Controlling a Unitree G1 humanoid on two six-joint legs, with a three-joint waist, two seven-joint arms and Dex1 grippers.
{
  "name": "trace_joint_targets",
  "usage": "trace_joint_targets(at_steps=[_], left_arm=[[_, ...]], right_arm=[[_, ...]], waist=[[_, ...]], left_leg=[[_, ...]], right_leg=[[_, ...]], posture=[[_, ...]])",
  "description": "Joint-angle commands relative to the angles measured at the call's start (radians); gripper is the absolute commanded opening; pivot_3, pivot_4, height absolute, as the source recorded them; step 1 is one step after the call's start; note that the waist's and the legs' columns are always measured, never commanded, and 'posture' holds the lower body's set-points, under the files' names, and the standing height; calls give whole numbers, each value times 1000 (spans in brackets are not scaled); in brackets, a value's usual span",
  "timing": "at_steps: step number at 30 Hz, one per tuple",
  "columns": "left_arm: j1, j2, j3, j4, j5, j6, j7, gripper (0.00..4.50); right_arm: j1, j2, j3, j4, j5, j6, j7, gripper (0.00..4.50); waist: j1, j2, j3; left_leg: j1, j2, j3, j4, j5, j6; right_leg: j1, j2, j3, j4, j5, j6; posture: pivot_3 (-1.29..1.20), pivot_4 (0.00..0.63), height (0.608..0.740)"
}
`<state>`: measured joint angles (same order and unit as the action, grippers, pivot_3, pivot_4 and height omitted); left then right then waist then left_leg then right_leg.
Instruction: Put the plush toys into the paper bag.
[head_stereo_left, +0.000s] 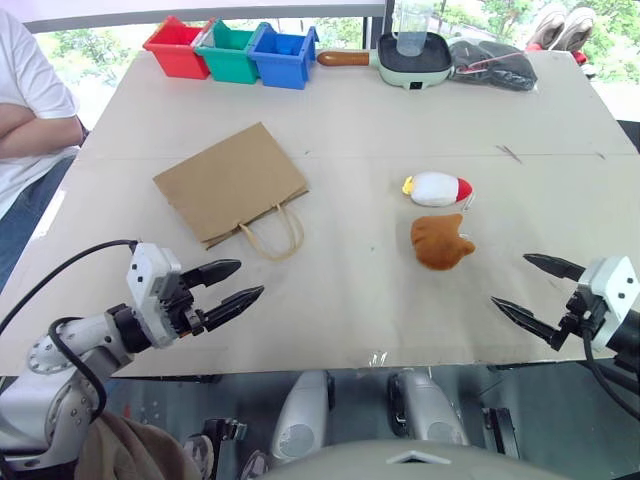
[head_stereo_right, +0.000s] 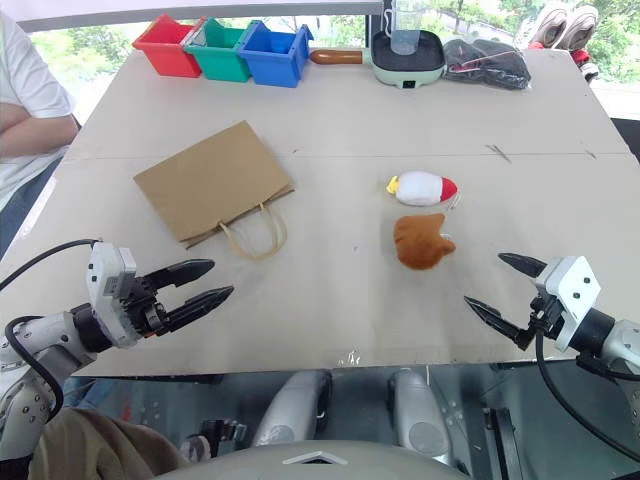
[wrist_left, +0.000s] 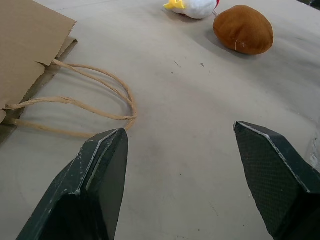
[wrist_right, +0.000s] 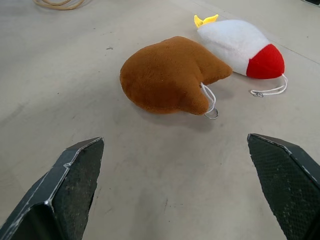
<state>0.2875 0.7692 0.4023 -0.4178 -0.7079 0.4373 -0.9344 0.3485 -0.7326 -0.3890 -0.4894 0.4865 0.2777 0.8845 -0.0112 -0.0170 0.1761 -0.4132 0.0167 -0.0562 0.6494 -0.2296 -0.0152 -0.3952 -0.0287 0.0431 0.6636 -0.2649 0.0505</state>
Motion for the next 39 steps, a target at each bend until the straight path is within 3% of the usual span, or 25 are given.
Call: trace_joint_targets(at_steps=[1, 4, 11, 18, 23, 24, 26, 29, 32, 36, 39], left_arm=[[-71, 0, 6, 17, 42, -29, 44, 3682], [-203, 26, -17, 156, 226, -159, 123, 3682], [-323, 113, -120, 383, 498, -498, 66, 3682], [-384, 129, -241, 514, 641, -749, 26, 3682], [-481, 77, -325, 584, 674, -803, 36, 3682], [-497, 67, -340, 593, 672, -804, 28, 3445], [-518, 46, -361, 600, 656, -794, 15, 2909], [-529, 12, -368, 591, 617, -772, 9, 1485], [-524, -81, -331, 479, 391, -597, -7, 203], [-518, -164, -298, 266, 76, -280, 39, 57], [-522, -203, -312, 140, -58, -116, 103, 0]], right_arm=[[-4, 33, 2, -49, 18, -22, -20, 4500], [-36, 96, 97, -116, 18, -10, -71, 4500], [-116, 112, 184, -183, 10, 48, -139, 4500], [-155, 108, 226, -244, 25, 108, -188, 4500], [-178, 117, 245, -263, 21, 142, -229, 4500], [-182, 121, 251, -264, 17, 150, -241, 4500], [-190, 127, 268, -269, 2, 165, -268, 4500], [-194, 144, 284, -279, -9, 165, -297, 4500], [-200, 178, 330, -266, -63, 144, -337, 4500], [-254, 212, 392, -219, -75, 175, -351, 4500], [-393, 274, 521, -112, -130, 171, -348, 3300]], waist=[[2, 0, 0], [11, -1, 0], [-2, 0, -1], [1, 0, -1], [3, -1, -1], [2, -1, -1], [0, -1, -1], [-3, -1, -1], [-3, 0, -1], [-2, -1, -1], [-10, -1, -1]], left_leg=[[0, 0, 0, 0, 0, 0], [0, -1, -3, 1, 0, 0], [0, 0, 2, 0, 0, 0], [0, 0, 1, -1, 0, 0], [0, 0, 0, 0, 0, 0], [-1, 0, 0, 0, 0, 0], [-1, 0, 0, 0, 0, 0], [-1, 0, 0, 0, 0, 0], [0, 0, -1, 0, 0, 0], [-2, 3, -2, 3, 0, 0], [0, 2, -2, 3, 0, 0]], right_leg=[[0, 0, 0, 0, 0, 0], [0, 3, -2, 0, 0, 0], [-1, 4, 2, 0, 2, 0], [-1, 4, 1, 0, 2, 0], [-1, 4, 0, 0, 2, 1], [-1, 4, 0, 0, 2, 1], [-1, 4, 0, 1, 2, 1], [-1, 4, 0, 1, 2, 1], [-1, 4, 0, 2, 2, 1], [-1, 3, -1, 3, 2, 1], [0, 4, 0, 5, 2, 1]], posture=[[0, 150, 740], [0, 150, 740], [0, 150, 740], [0, 150, 740], [0, 150, 740], [0, 150, 740], [0, 150, 740], [0, 150, 740], [0, 150, 740], [0, 150, 740], [0, 150, 740]])
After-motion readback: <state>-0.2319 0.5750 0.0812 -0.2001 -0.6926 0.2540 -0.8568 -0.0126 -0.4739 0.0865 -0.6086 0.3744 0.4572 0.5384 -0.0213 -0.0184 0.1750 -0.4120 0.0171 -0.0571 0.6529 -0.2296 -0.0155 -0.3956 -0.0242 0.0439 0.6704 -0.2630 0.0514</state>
